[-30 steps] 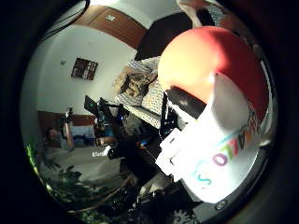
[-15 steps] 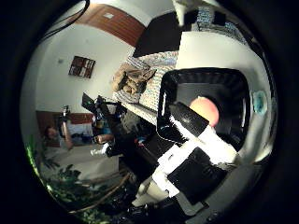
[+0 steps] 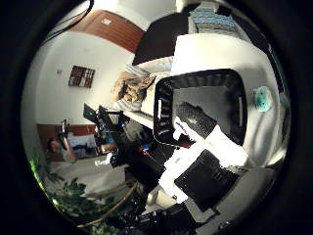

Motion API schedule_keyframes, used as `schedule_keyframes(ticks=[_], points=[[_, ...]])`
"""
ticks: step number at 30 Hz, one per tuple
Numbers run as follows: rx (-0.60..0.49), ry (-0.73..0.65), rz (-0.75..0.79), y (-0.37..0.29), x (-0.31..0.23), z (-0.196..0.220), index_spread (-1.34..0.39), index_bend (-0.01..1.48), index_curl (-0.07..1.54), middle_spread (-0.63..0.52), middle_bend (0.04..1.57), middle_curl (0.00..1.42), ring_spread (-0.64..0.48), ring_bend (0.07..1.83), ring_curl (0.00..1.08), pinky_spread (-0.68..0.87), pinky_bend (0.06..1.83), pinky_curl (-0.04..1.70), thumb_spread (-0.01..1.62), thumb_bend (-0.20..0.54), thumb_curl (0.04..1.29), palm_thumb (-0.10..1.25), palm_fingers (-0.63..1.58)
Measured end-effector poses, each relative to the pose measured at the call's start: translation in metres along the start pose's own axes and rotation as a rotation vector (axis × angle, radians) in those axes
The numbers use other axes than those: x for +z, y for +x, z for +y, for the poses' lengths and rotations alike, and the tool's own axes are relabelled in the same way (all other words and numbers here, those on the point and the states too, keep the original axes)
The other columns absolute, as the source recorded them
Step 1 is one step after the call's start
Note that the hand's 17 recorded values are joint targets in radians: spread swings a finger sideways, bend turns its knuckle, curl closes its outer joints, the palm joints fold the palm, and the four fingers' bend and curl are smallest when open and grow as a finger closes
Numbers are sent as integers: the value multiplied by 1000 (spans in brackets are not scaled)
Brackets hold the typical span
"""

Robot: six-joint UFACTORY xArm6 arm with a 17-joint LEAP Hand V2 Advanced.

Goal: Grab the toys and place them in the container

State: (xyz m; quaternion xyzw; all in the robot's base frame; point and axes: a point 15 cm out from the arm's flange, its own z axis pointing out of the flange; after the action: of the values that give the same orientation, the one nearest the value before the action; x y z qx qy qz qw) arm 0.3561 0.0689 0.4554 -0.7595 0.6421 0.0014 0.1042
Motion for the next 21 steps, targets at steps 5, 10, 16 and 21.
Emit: schedule_keyframes(ticks=[5,10,16,21], points=[[90,0,32,61,1,-10,-429,181,362,-76,223,357,54,534,192,493,370,427,1124,-20,378,704,375],[147,-15,45,112,14,-20,-424,177,351,-64,197,347,66,502,178,485,368,395,1124,-20,378,704,357],[175,-33,57,147,40,-34,-416,169,335,-57,185,328,83,480,176,480,392,370,1122,-20,378,695,310],[215,-75,78,182,74,-43,-411,163,315,-47,192,321,107,460,177,473,418,356,1121,-23,374,666,260]])
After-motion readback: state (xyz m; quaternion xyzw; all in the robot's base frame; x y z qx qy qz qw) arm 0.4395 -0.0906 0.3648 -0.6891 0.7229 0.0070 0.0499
